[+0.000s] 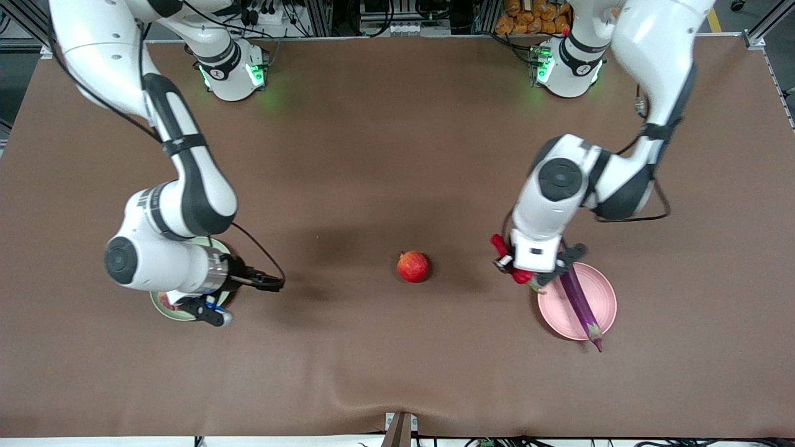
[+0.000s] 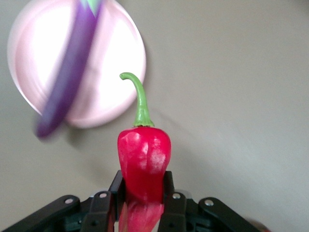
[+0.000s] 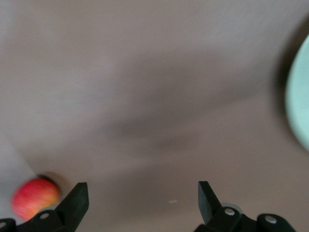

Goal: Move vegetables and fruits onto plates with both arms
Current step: 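Place the chili on the pink plate while the right gripper grasps the apple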

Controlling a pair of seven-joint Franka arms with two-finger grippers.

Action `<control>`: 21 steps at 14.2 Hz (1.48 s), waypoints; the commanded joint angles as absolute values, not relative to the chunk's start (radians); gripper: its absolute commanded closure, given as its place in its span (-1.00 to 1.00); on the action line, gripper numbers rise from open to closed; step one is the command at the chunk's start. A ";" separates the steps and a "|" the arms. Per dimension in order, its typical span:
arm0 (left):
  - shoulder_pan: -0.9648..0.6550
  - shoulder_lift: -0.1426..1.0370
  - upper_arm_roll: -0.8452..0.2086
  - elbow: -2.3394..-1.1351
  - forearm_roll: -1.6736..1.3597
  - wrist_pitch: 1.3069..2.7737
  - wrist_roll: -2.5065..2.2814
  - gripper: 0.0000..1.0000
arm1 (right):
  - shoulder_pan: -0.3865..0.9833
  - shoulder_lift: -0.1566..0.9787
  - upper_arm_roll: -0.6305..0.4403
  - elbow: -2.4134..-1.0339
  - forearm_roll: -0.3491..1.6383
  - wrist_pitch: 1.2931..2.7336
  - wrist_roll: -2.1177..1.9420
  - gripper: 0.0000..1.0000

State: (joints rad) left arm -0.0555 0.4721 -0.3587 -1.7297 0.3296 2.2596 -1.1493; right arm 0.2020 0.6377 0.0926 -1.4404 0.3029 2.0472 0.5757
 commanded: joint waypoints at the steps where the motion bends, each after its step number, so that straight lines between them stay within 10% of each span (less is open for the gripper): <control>1: 0.069 0.460 -0.370 -1.750 0.350 2.253 -0.947 1.00 | 0.331 0.686 0.083 -1.381 0.318 2.127 0.799 -1.00; 11: 0.264 0.669 -0.367 -1.591 0.338 2.278 -0.580 0.94 | 0.673 0.813 0.075 -1.331 -0.009 2.442 0.471 -1.00; 14: 0.259 0.692 -0.367 -1.577 0.341 2.290 -0.580 0.42 | 0.683 0.840 0.074 -1.330 -0.093 2.479 0.402 -1.00; 19: 0.248 0.692 -0.367 -1.574 0.295 2.292 -0.604 -1.00 | 0.713 0.962 0.072 -1.226 -0.159 2.549 0.344 -1.00; 21: 0.258 0.677 -0.373 -1.574 0.291 2.292 -0.594 -1.00 | 0.713 0.979 0.072 -1.223 -0.207 2.549 0.344 -1.00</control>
State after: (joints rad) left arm 0.2513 0.6882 -0.3656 -1.5871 0.3096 2.2956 -0.5946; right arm 0.7060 0.9295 0.0780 -1.2853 -0.1567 2.5532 0.3500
